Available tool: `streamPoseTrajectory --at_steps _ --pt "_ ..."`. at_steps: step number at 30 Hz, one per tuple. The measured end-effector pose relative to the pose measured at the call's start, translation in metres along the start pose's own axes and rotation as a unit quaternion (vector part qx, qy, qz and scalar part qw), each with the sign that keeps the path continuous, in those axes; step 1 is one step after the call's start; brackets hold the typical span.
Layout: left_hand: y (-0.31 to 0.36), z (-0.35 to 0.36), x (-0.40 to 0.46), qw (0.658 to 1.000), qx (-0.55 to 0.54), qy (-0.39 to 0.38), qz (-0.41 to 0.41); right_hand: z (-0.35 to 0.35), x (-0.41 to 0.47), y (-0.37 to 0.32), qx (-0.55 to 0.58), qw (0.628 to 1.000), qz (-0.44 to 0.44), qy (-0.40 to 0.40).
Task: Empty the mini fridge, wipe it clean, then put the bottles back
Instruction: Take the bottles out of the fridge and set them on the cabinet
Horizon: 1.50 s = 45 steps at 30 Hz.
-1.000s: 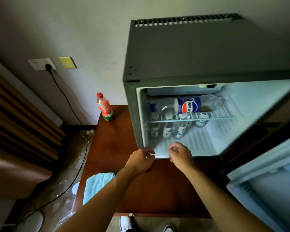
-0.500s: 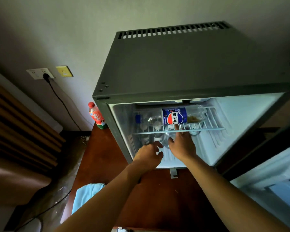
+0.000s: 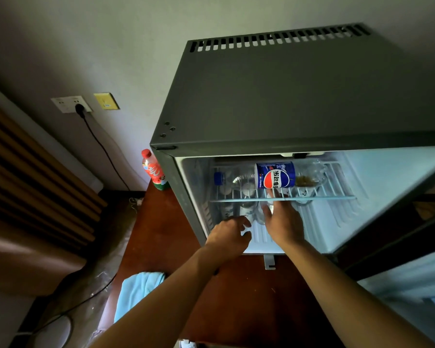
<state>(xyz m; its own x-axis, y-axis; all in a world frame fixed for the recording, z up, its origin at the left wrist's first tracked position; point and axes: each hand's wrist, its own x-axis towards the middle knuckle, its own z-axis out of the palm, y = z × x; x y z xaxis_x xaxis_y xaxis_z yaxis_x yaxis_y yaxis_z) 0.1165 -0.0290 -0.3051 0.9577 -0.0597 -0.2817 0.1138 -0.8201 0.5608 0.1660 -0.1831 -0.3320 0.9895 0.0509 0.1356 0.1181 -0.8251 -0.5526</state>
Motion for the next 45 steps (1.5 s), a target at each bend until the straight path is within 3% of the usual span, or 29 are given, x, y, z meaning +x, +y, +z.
streamPoseTrajectory --at_steps 8,17,29,45 --pt "-0.002 0.006 -0.014 1.000 -0.010 0.004 0.013 -0.002 -0.014 0.002 0.079 0.996 0.047 -0.008" --pt "-0.010 0.020 -0.033 1.000 0.006 0.003 0.002 0.001 -0.064 -0.009 0.030 0.999 0.020 0.036" --pt "-0.028 0.034 -0.053 0.999 -0.017 -0.018 -0.041 -0.001 -0.088 -0.038 -0.031 0.999 0.012 -0.002" --pt "-0.142 0.002 -0.084 0.988 -0.058 0.023 -0.140 0.065 -0.116 -0.139 -0.001 0.992 -0.108 -0.065"
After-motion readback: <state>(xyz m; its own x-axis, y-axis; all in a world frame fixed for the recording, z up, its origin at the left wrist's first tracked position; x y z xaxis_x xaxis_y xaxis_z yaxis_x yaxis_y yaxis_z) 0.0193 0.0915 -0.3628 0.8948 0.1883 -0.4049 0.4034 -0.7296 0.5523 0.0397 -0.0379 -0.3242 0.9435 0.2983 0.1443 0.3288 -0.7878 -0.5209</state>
